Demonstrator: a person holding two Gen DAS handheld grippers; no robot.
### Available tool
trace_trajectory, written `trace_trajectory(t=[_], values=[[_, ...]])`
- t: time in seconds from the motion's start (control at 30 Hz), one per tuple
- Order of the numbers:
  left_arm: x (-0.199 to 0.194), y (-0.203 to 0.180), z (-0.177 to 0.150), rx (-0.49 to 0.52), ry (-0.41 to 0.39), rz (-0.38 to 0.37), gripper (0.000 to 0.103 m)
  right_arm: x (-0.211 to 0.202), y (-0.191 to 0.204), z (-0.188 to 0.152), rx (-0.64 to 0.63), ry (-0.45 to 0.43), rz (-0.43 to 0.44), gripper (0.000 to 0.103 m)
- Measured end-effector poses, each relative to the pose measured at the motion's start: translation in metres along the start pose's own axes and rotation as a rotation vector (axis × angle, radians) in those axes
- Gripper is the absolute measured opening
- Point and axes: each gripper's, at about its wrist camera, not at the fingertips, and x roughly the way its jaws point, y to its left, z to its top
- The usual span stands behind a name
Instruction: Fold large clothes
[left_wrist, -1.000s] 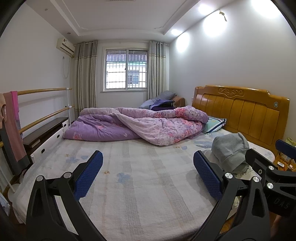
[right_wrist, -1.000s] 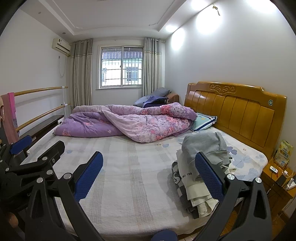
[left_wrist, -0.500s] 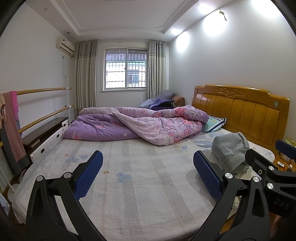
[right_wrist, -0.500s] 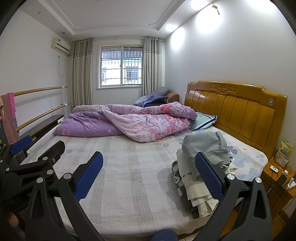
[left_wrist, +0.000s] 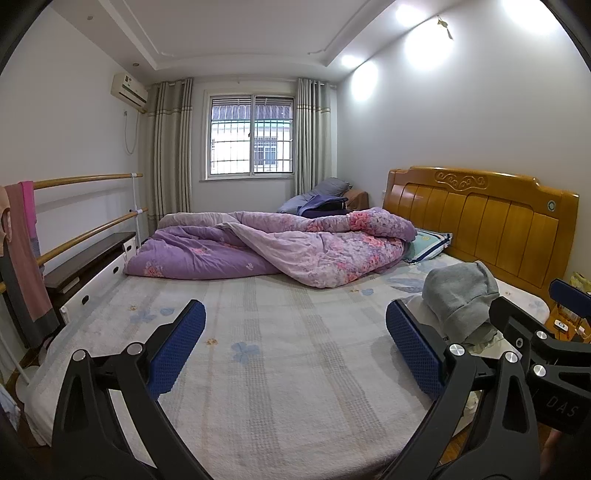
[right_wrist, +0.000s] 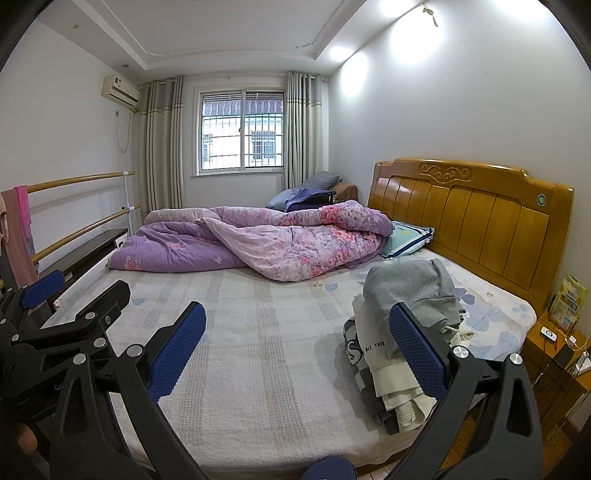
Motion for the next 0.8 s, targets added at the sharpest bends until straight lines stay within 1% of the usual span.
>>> trace_trajectory(t=[0.8], values=[[0.0009, 0.0008, -0.0007, -0.001, 0.003, -0.003, 0.098, 0.0014, 0.0019, -0.0030, 0.004, 0.003, -0.006, 0.096]])
